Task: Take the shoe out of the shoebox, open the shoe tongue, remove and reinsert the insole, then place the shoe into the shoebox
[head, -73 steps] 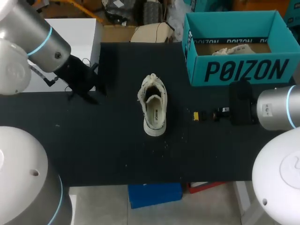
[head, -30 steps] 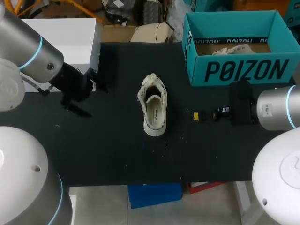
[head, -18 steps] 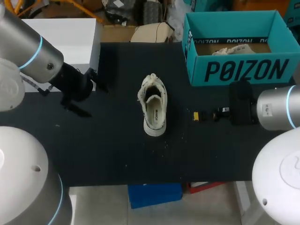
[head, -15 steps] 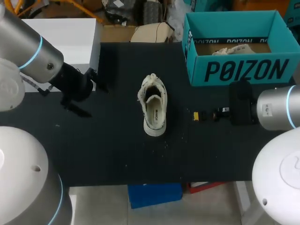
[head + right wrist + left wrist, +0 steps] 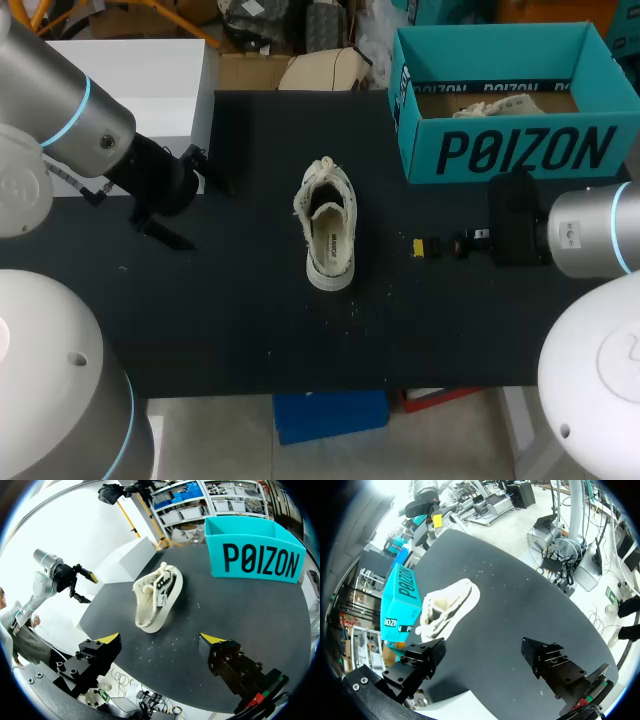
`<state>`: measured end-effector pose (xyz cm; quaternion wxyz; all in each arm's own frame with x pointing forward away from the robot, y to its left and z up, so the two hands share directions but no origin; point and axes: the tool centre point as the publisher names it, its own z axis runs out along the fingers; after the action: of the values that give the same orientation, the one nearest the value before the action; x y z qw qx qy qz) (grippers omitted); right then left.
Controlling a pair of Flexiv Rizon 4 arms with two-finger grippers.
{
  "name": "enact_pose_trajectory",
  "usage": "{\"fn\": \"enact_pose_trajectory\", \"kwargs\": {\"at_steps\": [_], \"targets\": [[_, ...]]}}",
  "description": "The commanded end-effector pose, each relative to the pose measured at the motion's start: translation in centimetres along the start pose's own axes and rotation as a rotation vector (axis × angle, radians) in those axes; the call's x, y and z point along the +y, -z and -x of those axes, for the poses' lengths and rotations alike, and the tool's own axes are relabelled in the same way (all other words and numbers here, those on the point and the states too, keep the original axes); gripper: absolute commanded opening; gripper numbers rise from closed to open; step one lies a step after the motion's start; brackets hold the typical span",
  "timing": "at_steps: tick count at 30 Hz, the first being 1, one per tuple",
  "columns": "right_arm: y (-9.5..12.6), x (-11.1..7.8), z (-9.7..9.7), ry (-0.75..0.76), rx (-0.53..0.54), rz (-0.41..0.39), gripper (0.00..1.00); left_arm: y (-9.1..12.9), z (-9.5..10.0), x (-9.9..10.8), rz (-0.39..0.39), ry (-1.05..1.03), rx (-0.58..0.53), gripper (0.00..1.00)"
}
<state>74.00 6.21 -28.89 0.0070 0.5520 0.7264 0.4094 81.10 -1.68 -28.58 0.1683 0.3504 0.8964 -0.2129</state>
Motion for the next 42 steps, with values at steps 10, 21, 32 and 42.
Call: {"fn": "enact_pose_trajectory", "kwargs": {"at_steps": [10,21,32,42], "targets": [[0.0,0.1,0.1,-0.003,0.004,-0.008,1.00,0.3,0.8,0.4,-0.141,0.078,-0.010,1.00],[0.0,0.1,0.1,-0.003,0.004,-0.008,1.00,1.8,-0.3,2.4,-0.069,0.353,0.017,1.00],[-1.8,1.5,-1.1,-0.013,-0.089,-0.084,1.00,2.3,-1.7,3.5,-0.050,0.502,-0.002,1.00],[-6.2,3.8,-3.8,0.018,-0.162,-0.255,1.00,2.3,-1.7,3.5,-0.050,0.502,-0.002,1.00]]}}
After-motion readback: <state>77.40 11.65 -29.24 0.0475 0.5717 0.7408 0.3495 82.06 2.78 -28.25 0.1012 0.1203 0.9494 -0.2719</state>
